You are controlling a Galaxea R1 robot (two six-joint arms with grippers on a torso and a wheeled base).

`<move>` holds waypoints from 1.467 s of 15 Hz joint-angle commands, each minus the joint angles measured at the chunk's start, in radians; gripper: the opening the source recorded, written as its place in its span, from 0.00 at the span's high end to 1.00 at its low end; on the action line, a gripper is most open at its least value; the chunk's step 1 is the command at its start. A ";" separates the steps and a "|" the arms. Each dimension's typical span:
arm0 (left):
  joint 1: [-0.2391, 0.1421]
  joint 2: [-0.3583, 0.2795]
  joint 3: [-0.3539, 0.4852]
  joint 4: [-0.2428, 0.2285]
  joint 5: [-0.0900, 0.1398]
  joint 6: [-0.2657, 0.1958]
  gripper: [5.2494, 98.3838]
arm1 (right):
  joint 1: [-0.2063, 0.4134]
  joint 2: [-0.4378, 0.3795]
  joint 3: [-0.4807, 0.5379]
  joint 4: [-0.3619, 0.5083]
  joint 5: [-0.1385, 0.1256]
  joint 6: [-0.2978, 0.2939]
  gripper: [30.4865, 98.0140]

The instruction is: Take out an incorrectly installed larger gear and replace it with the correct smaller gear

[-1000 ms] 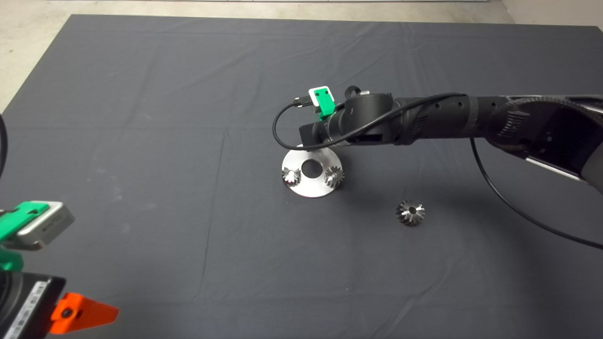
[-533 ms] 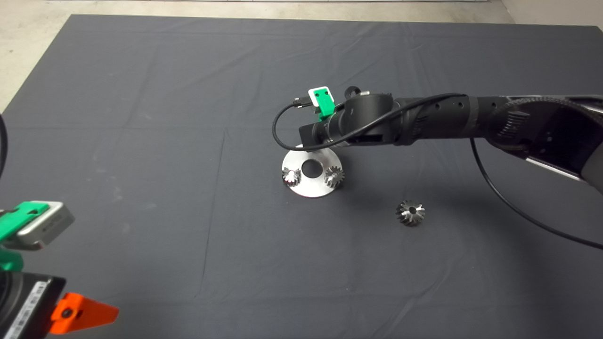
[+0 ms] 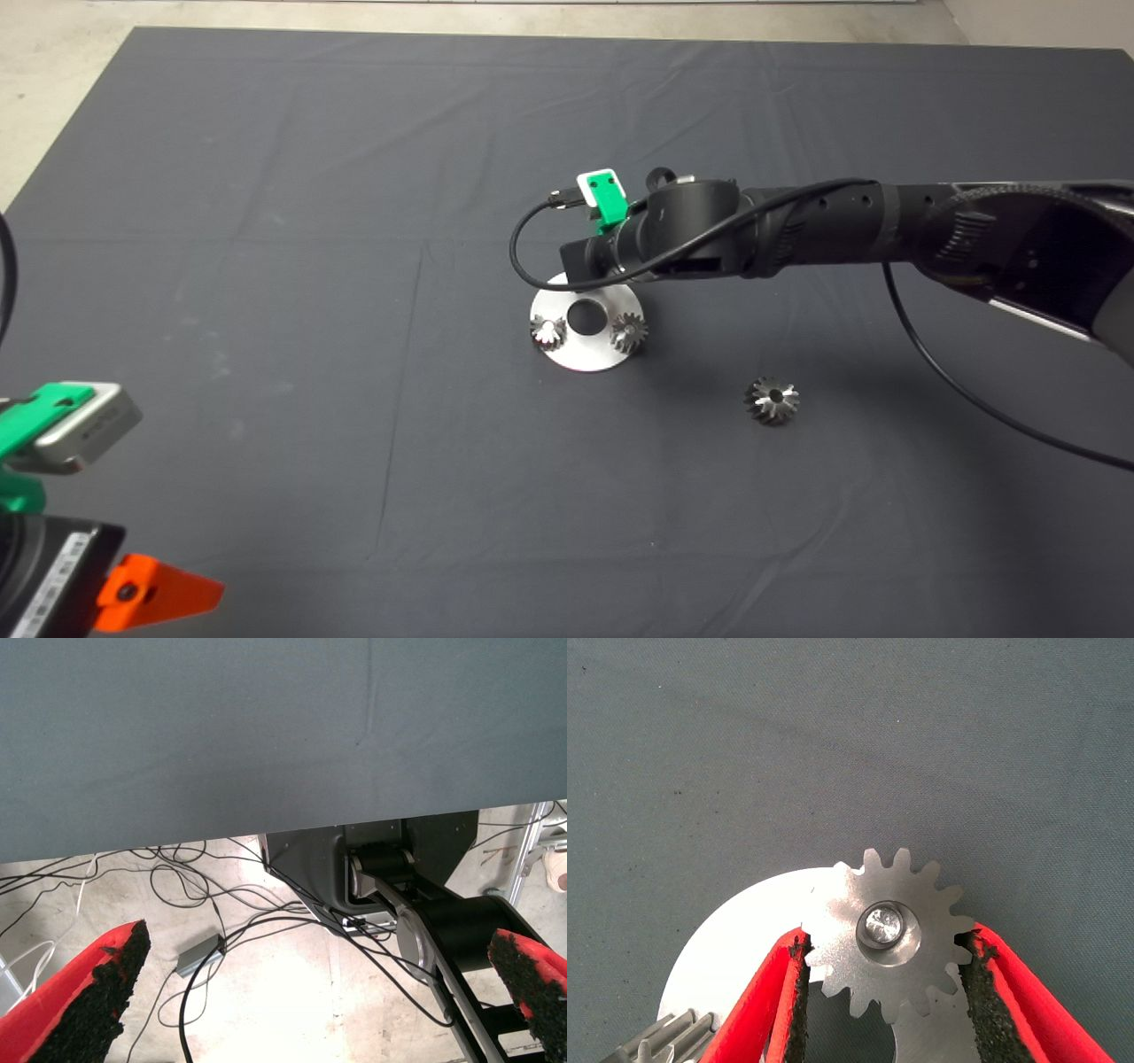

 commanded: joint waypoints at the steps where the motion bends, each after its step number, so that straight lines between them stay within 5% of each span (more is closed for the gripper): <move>1: 0.001 -0.001 0.011 -0.011 0.003 0.003 0.00 | 0.018 0.007 0.013 0.023 0.009 -0.003 0.85; 17: 0.004 -0.001 0.011 -0.011 0.000 0.005 0.00 | 0.020 0.007 0.024 0.022 0.002 0.002 0.81; 20: 0.004 0.004 0.011 -0.011 0.000 0.008 0.00 | 0.043 -0.021 0.127 0.057 -0.048 0.012 0.74; 22: 0.004 0.002 0.010 -0.011 0.000 0.010 0.00 | 0.175 -0.114 0.267 0.201 -0.074 0.017 0.74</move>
